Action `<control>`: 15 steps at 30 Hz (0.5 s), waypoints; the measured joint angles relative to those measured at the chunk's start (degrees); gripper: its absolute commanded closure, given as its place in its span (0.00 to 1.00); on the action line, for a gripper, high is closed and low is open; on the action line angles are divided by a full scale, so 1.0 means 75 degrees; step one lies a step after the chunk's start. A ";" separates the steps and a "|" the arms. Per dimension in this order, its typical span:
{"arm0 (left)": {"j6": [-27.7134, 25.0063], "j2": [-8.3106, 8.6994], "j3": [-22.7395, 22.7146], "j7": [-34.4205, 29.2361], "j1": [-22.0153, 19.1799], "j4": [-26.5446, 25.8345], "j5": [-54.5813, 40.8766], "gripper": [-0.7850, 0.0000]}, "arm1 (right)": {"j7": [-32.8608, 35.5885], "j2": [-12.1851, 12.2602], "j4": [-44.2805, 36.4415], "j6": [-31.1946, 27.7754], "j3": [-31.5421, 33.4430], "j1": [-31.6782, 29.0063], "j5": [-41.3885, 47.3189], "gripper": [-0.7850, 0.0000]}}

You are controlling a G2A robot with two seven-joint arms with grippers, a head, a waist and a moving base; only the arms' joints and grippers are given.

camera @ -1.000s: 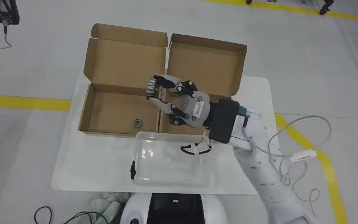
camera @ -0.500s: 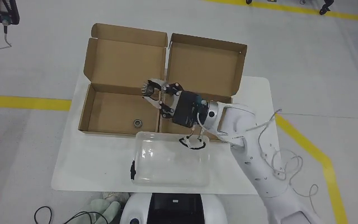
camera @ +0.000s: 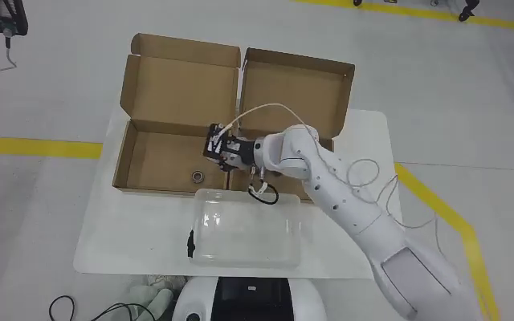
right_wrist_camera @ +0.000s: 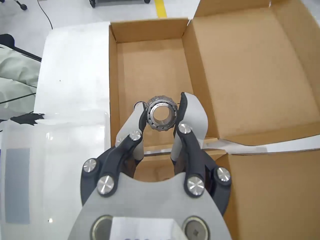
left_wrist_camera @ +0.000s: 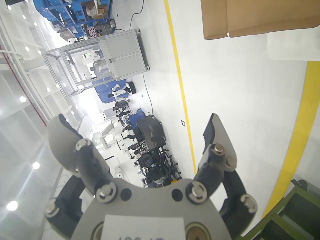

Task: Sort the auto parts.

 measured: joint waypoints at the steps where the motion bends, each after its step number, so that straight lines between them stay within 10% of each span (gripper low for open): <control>1: 0.0000 0.0000 0.0000 0.0000 0.0000 0.0000 0.0000 0.00 | 0.0015 -0.0106 0.0279 0.0080 -0.0194 0.0125 0.0044 1.00; 15: 0.0000 0.0000 0.0000 0.0000 0.0000 0.0000 0.0000 0.00 | -0.0361 -0.1317 0.2546 0.1106 -0.1771 0.0995 -0.0284 1.00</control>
